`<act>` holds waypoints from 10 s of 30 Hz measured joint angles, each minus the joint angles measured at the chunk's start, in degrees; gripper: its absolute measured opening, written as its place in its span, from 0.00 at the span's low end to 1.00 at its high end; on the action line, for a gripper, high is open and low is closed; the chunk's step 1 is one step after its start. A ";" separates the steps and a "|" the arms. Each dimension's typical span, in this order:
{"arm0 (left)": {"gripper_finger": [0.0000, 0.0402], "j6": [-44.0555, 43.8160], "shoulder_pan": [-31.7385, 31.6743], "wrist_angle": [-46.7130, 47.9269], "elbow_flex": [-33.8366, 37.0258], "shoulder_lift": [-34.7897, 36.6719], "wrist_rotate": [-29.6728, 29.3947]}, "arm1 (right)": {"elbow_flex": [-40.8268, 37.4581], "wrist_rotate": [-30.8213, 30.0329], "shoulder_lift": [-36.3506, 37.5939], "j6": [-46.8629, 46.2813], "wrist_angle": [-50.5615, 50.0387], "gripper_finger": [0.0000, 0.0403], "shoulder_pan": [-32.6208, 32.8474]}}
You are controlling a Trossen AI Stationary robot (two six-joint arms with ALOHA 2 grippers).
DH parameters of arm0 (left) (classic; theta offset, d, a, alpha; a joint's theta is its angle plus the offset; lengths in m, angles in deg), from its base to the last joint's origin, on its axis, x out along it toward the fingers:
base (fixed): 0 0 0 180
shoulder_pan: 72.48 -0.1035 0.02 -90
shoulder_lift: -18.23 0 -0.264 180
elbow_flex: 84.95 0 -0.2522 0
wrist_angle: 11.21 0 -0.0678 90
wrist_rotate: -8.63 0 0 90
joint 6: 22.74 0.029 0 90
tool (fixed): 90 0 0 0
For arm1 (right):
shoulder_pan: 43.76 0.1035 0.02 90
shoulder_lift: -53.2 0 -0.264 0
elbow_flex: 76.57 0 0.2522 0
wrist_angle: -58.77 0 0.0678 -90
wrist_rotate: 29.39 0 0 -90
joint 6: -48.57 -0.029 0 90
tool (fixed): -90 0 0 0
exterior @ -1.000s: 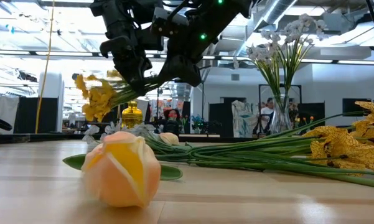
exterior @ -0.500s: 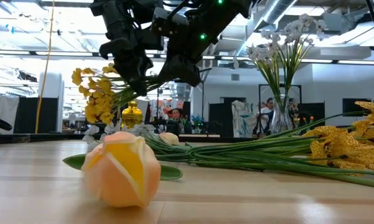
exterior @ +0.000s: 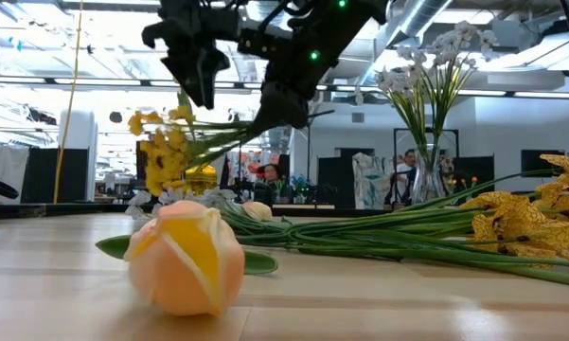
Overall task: Sort flowers into vase by color
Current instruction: Put the top yellow flowers into the bottom transparent vase
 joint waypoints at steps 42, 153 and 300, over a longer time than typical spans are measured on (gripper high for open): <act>0.42 -25.77 -0.50 -60.01 50.48 55.44 0.35 | -10.19 6.37 8.17 -15.10 49.14 0.12 -4.80; 0.06 -27.85 -0.48 -89.70 50.57 42.19 4.66 | -10.14 24.21 8.11 -17.32 52.71 0.12 -6.71; 0.01 -20.12 -24.48 23.62 18.35 77.56 44.22 | -10.08 23.95 8.13 -18.00 48.10 0.58 -8.52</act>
